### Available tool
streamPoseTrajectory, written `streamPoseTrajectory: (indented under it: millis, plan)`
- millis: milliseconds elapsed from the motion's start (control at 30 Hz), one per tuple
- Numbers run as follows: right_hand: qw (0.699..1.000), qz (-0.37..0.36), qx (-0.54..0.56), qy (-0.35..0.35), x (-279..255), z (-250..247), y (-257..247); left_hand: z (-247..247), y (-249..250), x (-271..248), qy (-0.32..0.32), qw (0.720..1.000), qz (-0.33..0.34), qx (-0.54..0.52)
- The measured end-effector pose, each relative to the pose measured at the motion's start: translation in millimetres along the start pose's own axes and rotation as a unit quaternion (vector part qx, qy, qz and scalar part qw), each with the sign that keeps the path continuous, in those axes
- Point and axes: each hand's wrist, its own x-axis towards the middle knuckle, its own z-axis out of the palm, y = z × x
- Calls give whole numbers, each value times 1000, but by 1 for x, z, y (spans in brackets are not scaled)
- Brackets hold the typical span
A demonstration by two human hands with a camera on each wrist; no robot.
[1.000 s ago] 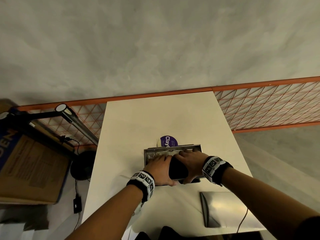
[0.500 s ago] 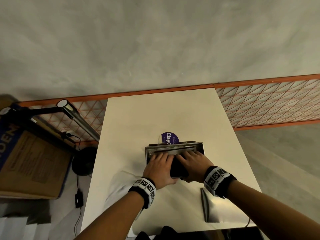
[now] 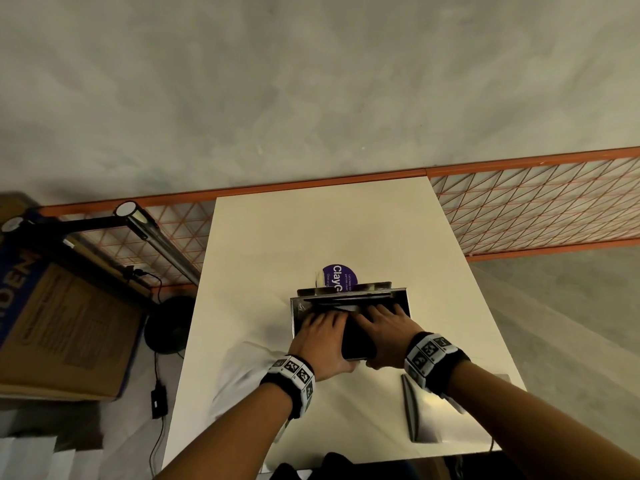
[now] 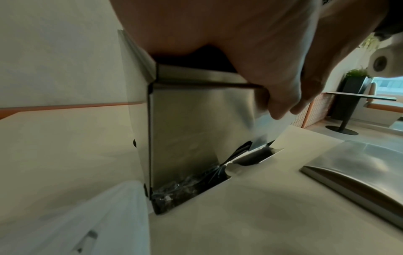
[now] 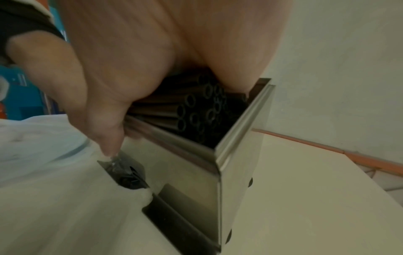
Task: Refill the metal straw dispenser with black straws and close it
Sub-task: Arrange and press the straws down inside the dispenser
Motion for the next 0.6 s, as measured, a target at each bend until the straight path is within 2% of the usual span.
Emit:
streamPoseTrajectory:
  millis: [400, 600]
  plan:
    - [997, -55, 48, 2, -2, -10, 7, 1, 2, -5, 12, 999, 1, 32]
    - [1000, -11, 12, 2, 5, -11, 5, -2, -1, -1, 10, 1000, 4, 10]
